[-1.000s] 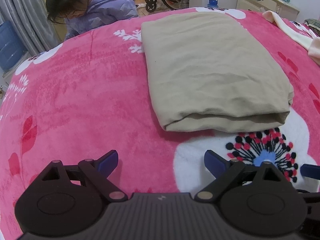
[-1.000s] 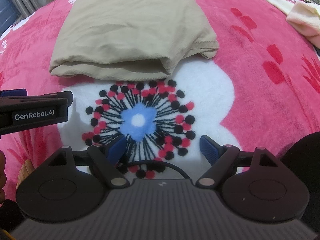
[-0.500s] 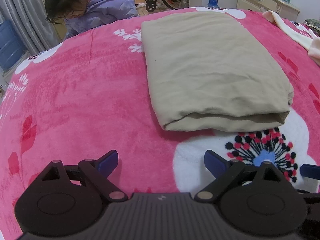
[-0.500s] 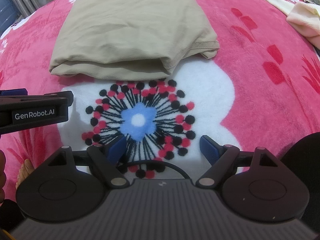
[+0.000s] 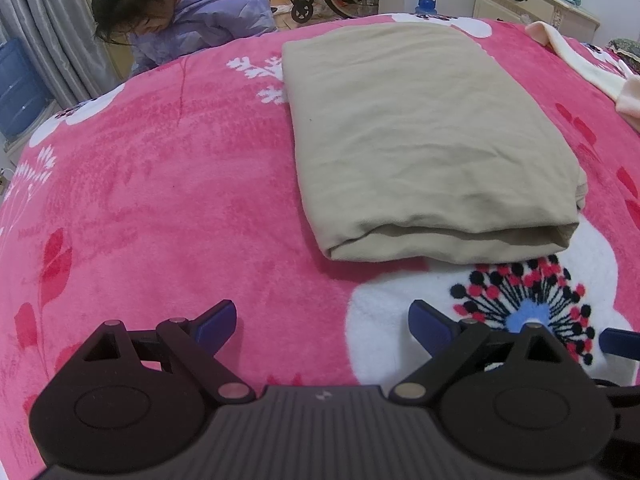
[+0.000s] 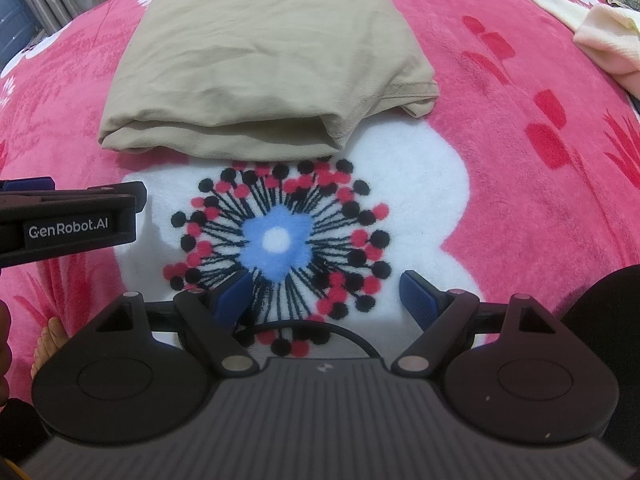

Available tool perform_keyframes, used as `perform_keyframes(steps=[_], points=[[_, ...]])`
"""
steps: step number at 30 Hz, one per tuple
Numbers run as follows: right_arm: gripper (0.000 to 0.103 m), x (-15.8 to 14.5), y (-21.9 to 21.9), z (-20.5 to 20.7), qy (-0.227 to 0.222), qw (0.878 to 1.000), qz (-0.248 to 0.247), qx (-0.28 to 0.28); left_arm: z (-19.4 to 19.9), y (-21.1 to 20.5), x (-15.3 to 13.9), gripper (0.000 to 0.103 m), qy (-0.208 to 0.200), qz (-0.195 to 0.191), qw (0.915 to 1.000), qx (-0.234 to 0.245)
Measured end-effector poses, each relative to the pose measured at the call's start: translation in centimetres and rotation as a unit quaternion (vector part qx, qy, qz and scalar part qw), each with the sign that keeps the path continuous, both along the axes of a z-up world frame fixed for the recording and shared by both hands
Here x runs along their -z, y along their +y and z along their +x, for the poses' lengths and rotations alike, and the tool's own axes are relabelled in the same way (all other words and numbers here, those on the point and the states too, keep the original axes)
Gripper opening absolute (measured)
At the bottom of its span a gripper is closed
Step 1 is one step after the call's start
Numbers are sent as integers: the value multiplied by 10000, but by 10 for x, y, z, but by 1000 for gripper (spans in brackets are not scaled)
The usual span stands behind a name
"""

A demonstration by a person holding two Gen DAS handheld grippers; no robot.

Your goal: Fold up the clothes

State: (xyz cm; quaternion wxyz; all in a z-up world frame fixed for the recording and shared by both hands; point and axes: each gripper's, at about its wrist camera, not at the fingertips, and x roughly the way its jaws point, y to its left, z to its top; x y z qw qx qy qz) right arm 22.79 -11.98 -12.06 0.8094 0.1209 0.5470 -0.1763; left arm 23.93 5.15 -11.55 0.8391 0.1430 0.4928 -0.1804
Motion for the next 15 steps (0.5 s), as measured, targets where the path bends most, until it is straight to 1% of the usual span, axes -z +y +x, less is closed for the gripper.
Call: perform_keyframes(steps=[15], points=[[81,0,2,1,-7,10000,6,8,1,0,1,94,44,-5,10000,-24]])
